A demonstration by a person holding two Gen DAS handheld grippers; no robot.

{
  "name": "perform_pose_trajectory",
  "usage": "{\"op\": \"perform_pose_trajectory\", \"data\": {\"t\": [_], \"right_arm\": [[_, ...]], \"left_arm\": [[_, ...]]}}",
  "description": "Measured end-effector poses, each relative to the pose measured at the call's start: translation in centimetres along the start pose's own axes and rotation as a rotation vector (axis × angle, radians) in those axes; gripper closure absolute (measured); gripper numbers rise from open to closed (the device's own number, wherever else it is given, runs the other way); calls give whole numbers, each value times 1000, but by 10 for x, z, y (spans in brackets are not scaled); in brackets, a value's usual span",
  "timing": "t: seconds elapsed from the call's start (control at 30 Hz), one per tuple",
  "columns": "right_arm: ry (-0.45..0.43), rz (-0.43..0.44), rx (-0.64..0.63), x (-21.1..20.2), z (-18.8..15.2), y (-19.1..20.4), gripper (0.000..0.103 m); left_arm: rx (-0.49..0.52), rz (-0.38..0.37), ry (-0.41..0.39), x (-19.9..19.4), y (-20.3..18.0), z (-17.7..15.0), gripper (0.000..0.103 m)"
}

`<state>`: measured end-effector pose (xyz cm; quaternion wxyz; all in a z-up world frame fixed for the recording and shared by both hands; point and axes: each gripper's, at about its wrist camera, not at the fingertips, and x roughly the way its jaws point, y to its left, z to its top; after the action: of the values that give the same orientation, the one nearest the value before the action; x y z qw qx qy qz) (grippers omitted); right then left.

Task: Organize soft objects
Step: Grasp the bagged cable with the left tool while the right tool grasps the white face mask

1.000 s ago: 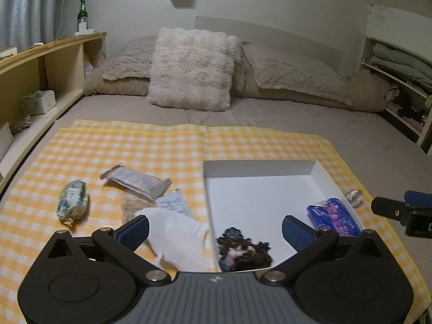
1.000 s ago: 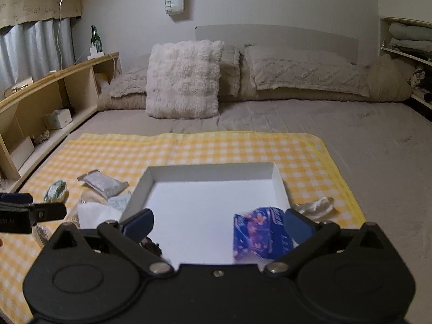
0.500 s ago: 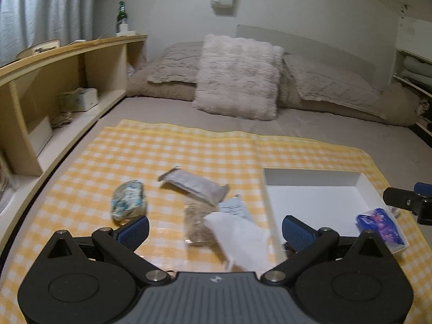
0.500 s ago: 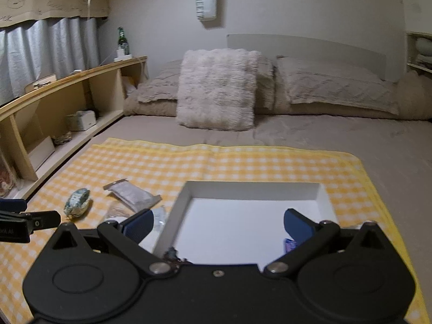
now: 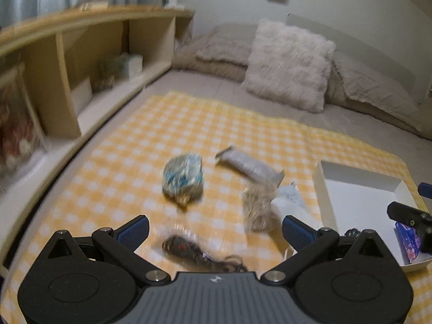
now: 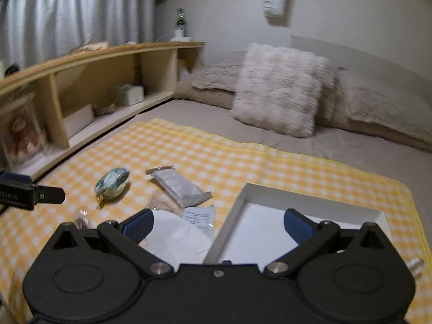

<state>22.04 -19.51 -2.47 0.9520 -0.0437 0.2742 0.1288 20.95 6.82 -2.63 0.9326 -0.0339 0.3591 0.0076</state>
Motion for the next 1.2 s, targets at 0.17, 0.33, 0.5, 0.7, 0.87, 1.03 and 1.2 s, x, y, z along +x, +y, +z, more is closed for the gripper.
{"op": "perform_pose_trajectory", "data": {"t": [0.17,0.33,0.5,0.7,0.87,1.03,1.2], "right_arm": [[46,10,-132,25,-3,22,0],[107,43,-280,51,-9,43,0],[211,109,-458,78,-24,67,0],[295,146,-693,103,-48,93,4],[346,175,-714,121,-54,98,5],[371,174,-702,139,-55,102,13],[391,189,-630,148,-48,96,28]], "left_arm": [[-32,13,98,22,14,-10,0],[-27,14,144,39,19,-15,0],[44,24,168,55,19,-16,0],[17,18,272,81,21,-21,0],[-12,38,331,102,20,-23,0],[-129,10,374,117,23,-22,0],[-352,13,382,127,31,-25,1]]}}
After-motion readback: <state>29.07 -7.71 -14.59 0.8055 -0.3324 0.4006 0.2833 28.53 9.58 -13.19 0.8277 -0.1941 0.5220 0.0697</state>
